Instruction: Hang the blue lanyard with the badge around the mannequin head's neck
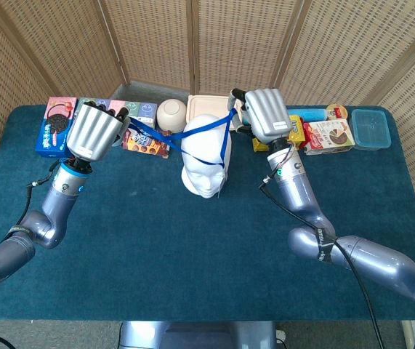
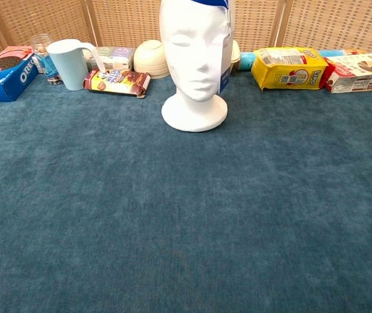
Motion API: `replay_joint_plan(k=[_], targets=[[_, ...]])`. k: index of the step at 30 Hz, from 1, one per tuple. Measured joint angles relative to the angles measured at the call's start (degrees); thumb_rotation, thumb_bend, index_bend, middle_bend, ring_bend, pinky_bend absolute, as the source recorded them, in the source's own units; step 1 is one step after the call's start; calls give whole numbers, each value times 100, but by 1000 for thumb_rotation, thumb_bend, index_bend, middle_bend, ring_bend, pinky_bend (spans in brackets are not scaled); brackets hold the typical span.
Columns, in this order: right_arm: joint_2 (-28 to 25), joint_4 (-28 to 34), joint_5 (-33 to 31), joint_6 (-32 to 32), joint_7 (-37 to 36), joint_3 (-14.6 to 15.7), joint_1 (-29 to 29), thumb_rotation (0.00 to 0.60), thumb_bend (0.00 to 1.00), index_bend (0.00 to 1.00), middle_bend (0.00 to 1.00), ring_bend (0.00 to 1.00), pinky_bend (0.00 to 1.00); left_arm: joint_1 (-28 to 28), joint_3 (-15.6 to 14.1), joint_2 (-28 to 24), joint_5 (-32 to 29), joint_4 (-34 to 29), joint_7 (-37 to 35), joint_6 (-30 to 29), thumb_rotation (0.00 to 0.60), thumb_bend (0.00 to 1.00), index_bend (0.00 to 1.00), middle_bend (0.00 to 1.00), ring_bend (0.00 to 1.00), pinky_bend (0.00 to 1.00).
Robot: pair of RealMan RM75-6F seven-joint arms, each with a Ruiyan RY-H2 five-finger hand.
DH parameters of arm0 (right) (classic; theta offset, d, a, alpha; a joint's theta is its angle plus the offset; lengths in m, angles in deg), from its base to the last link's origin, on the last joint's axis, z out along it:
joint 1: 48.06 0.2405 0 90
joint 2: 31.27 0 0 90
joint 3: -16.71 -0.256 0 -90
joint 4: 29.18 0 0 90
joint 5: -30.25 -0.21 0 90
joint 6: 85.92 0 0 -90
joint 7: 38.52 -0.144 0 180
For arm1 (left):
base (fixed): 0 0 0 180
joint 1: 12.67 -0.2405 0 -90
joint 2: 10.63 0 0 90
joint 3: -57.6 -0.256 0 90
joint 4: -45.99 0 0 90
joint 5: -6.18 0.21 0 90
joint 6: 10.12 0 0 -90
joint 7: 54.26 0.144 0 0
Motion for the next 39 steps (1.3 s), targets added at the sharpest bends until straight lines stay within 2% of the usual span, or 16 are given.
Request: replay_joint_plan(k=[7, 24, 32, 39], targets=[[43, -77, -27, 18, 52, 11, -10, 600, 558, 746, 1000, 1000, 1000, 6, -19, 6, 6, 28, 28, 32, 530, 355, 668, 1000, 1000, 1000], [194, -334, 46, 141, -9, -87, 21, 600, 553, 730, 1000, 1000, 1000, 94, 154, 111, -130, 301, 54, -64, 538, 356, 668, 1000, 1000, 1000], [253, -518, -134, -28, 203, -57, 79, 600, 550, 715, 1000, 1000, 1000, 84, -50, 205, -18, 449, 215, 7, 535, 356, 668, 1000, 1000, 1000], [249, -556, -299, -214, 382, 7, 102, 600, 549, 715, 1000, 1000, 1000, 97, -81, 290, -43, 479, 213, 113, 540, 356, 668, 1000, 1000, 1000]])
